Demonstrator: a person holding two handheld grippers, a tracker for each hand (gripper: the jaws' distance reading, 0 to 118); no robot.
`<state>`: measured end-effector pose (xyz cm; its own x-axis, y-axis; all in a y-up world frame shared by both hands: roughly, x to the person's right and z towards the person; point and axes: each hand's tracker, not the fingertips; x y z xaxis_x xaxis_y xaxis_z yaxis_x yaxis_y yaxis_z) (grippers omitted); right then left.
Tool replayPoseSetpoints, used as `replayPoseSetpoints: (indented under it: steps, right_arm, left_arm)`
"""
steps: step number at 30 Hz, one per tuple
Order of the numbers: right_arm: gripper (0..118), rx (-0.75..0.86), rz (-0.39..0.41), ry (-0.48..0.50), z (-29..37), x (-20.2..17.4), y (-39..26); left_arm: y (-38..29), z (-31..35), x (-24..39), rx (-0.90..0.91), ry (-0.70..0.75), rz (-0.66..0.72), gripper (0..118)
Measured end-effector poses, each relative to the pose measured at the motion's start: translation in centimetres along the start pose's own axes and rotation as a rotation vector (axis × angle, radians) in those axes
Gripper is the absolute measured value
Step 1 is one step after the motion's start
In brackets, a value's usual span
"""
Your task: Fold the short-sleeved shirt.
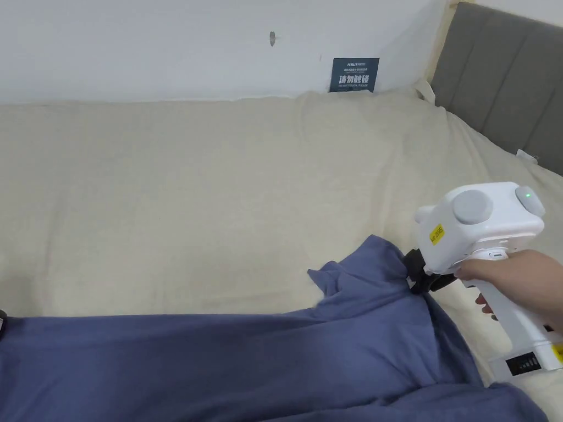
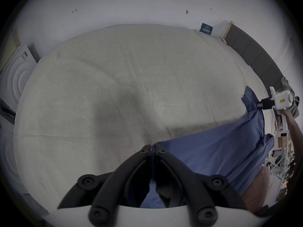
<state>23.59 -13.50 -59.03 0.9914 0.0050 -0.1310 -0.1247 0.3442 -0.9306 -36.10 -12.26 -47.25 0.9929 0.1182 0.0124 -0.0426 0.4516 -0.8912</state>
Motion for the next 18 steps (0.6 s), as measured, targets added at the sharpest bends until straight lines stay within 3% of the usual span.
replayPoseSetpoints:
  steps: [3, 9, 12, 18]
  right_arm:
    - [0, 0.056, -0.112, 0.07, 3.0, -0.1, -0.9]
    - [0, 0.127, -0.258, 0.176, 5.9, 2.0, 1.4]
    - [0, 0.19, -0.293, 0.192, 7.2, 2.3, 2.5]
    - [0, 0.227, -0.285, 0.182, 9.0, 1.9, 1.8]
  left_arm:
    - [0.3, 0.3, -0.8, 0.053, -0.016, 0.059, 5]
    - [0.8, 1.2, -0.7, 0.103, -0.017, 0.107, 5]
    - [1.2, 1.9, -0.8, 0.157, -0.002, 0.13, 5]
    - [0.5, 3.3, -0.9, 0.196, -0.054, 0.16, 5]
